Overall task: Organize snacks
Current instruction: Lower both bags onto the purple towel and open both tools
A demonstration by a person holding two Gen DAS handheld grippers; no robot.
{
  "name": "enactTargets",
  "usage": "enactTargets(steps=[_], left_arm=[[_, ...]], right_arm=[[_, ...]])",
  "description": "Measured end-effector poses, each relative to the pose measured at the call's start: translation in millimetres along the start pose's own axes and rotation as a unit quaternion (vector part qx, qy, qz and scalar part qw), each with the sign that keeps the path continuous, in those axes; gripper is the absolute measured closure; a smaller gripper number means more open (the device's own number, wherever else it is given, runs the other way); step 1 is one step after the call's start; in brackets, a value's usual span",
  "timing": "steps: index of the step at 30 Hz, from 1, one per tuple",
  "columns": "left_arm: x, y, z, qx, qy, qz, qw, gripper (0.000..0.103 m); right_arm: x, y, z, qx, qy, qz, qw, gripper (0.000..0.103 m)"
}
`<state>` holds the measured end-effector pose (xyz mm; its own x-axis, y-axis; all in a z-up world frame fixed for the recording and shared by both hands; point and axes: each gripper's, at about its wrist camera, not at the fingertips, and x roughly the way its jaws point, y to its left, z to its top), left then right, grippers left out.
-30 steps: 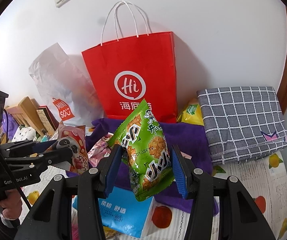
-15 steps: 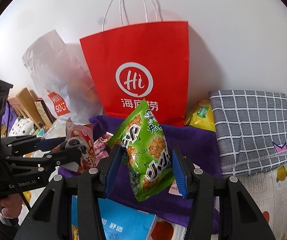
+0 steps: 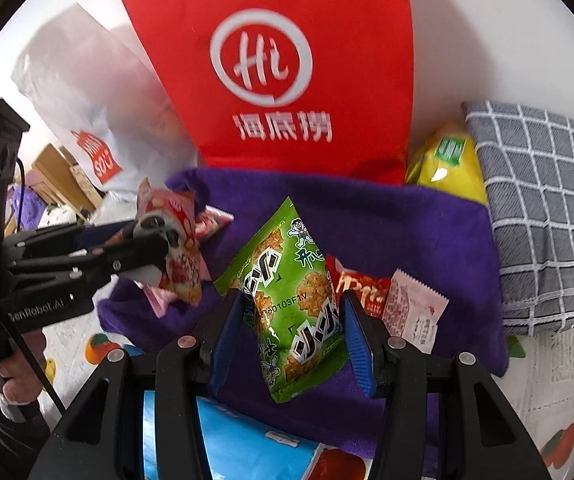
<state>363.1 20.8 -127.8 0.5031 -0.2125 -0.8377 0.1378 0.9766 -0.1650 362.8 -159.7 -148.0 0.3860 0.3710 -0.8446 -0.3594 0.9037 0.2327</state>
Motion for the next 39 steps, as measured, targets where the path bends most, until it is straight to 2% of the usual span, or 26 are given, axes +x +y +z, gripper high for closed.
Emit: enactTargets(steps=[7, 13, 16, 20, 22, 24, 25, 26, 30, 33, 39], left_arm=[[15.8, 2.1, -0.7, -0.005, 0.012, -0.002, 0.9999, 0.065], [20.3, 2.1, -2.2, -0.006, 0.016, -0.002, 0.9999, 0.064], [22.4, 0.7, -1.7, -0.005, 0.018, -0.004, 0.9998, 0.064], [24.6, -0.8, -2.9, -0.004, 0.024, -0.010, 0.9997, 0.063], [24.5, -1.3, -3.0, -0.003, 0.026, -0.008, 0.9996, 0.061], [20.6, -1.0, -2.7, -0.001, 0.024, -0.007, 0.9997, 0.051], [16.4, -0.9, -2.4, 0.000, 0.020, -0.005, 0.9998, 0.043], [11.0, -0.8, -2.3, 0.002, 0.013, -0.005, 0.9999, 0.042], [-7.7, 1.3, -3.0, 0.005, 0.001, -0.005, 1.0000, 0.040], [-23.0, 3.2, -5.8, 0.008, -0.010, -0.011, 0.9999, 0.040], [-54.9, 7.7, -21.9, 0.017, -0.028, -0.011, 0.9994, 0.040]], right_arm=[[14.0, 8.2, -6.9, -0.028, 0.030, -0.008, 0.999, 0.053], [14.4, 11.1, -8.8, -0.033, 0.026, -0.010, 0.999, 0.052], [12.0, 12.7, -8.0, -0.036, 0.028, -0.013, 0.999, 0.046], [-2.0, 11.7, -6.5, -0.024, 0.008, -0.015, 1.000, 0.036], [-11.6, 10.3, -6.8, -0.017, -0.006, -0.021, 1.000, 0.035], [-22.1, 10.7, -8.1, -0.010, -0.020, -0.028, 0.999, 0.036], [-27.2, 11.3, -9.4, -0.009, -0.027, -0.030, 0.999, 0.035], [-33.0, 12.4, -11.4, -0.009, -0.035, -0.034, 0.999, 0.035], [-47.4, 15.0, -20.2, -0.005, -0.052, -0.062, 0.997, 0.035], [-56.5, 16.5, -28.3, 0.006, -0.060, -0.097, 0.993, 0.035], [-83.1, 20.4, -48.9, 0.053, -0.089, -0.101, 0.989, 0.035]])
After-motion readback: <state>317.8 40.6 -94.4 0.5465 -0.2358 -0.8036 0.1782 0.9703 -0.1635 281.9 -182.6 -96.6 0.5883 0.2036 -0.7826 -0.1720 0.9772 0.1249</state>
